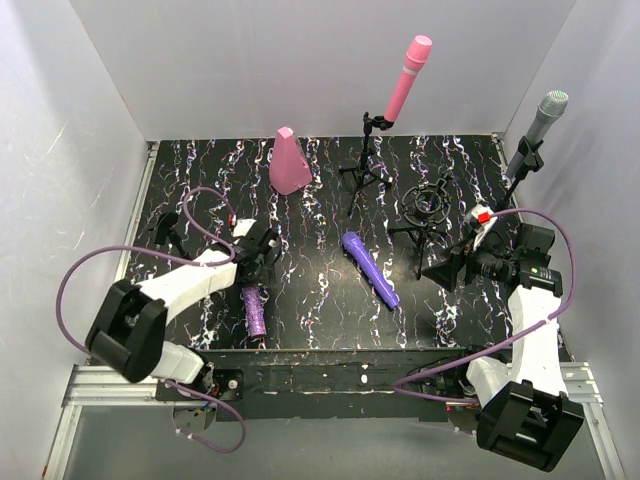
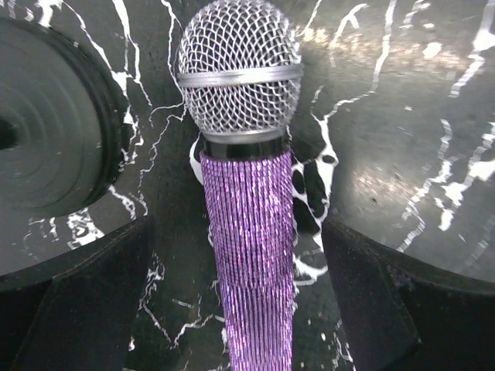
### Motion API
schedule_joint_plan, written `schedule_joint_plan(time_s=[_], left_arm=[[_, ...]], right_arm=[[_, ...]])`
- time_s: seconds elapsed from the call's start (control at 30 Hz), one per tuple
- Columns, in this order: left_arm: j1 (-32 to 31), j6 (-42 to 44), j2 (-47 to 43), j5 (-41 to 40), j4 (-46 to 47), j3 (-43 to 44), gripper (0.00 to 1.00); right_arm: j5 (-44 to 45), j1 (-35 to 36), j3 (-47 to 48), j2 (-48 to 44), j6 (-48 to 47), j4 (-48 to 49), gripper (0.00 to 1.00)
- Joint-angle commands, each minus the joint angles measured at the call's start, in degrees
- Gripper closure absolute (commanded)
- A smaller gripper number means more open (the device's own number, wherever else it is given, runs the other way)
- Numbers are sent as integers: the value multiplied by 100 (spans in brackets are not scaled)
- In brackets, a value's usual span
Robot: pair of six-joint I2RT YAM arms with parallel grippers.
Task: Attach the microphones to the stand
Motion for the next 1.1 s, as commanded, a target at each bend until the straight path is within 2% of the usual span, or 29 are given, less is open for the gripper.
schedule_joint_plan(time_s=[0.0,0.1,0.13,0.23,0.37,0.47,0.63,0.67,0.8,0.93,1.07], left_arm=[[240,106,503,435,501,-95,14],[284,70,671,610,598,-95,25],[302,44,714,689,615,-104,32],[320,-35,732,865,668,-209,61],[328,-70,522,1094,852,-507,81],[328,70,5,1576,1107,-719,97],[302,517,-1488,2683,1791,-755,100],[293,597,-1813,3103,2028,-711,100],[214,966,-2483,4124,2907,-211,100],[56,1300,-2205,4898,3655,816,100],[-347,1713,-1353,5330,4165,2274,100]], right_arm=[[-185,-67,-32,44,-140,30,12],[-211,-93,-59,0,-158,4,12],[-237,-111,-67,-9,-176,13,12],[-316,-129,-76,-53,-167,-22,12],[-378,-137,-33,-149,-333,-224,12],[-378,-137,204,-211,-684,-767,12],[-343,-137,1161,-45,-1861,-2585,12],[-352,-137,1381,-10,-2116,-2963,12],[-510,-129,1935,184,-2750,-3906,12],[-580,-129,2016,281,-2786,-4065,12],[-712,-137,2304,298,-2812,-4424,13]])
